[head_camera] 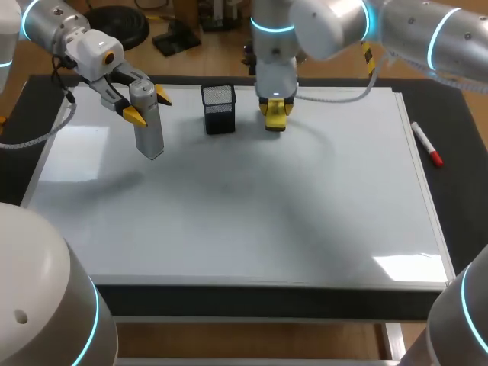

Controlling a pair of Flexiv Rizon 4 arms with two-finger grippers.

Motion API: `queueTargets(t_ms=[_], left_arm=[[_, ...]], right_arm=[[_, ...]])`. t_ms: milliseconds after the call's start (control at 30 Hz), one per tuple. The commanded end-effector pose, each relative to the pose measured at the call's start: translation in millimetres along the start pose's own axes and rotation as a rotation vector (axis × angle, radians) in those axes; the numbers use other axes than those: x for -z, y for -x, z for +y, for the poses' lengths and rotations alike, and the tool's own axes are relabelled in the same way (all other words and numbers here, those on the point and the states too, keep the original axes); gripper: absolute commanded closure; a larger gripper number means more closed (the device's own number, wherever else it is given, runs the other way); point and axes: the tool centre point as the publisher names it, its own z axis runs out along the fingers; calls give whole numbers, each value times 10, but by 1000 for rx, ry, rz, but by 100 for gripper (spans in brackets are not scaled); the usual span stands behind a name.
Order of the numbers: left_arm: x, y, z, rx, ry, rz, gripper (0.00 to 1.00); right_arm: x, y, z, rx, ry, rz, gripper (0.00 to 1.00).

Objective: Pick up the inspection probe, press it on each red-marked spot on the whiteboard one by one, put down the probe, pick up the eraser, and wipe off all the red marks.

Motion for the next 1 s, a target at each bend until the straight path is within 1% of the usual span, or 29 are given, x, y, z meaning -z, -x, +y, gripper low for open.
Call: queueTargets(t_ms=[33,267,667,700,733,767,800,833,1000], left_arm=[[17,4,-4,-1,0,5,100],[17,4,-4,-1,0,5,100],[17,4,-4,-1,0,5,100],[17,4,-4,-1,0,5,100],[17,4,-4,-1,0,5,100],[17,4,-4,-1,0,5,100],[17,4,-4,-1,0,5,100],[17,4,-4,-1,0,5,100],[17,4,-4,-1,0,5,100]], right_arm=[[-41,45,-34,6,1,6,100],[-143,25,-37,7,4,14,100],[-211,-23,-48,-4,-4,20,100],[-213,-23,-48,-5,-4,21,88],[-214,-23,-47,-4,-4,21,64],[-215,-23,-47,-4,-4,20,53],[-216,-24,-46,-4,-4,23,34],[-213,-31,-43,-7,-5,23,0],[-143,-122,-31,-51,-17,20,0]])
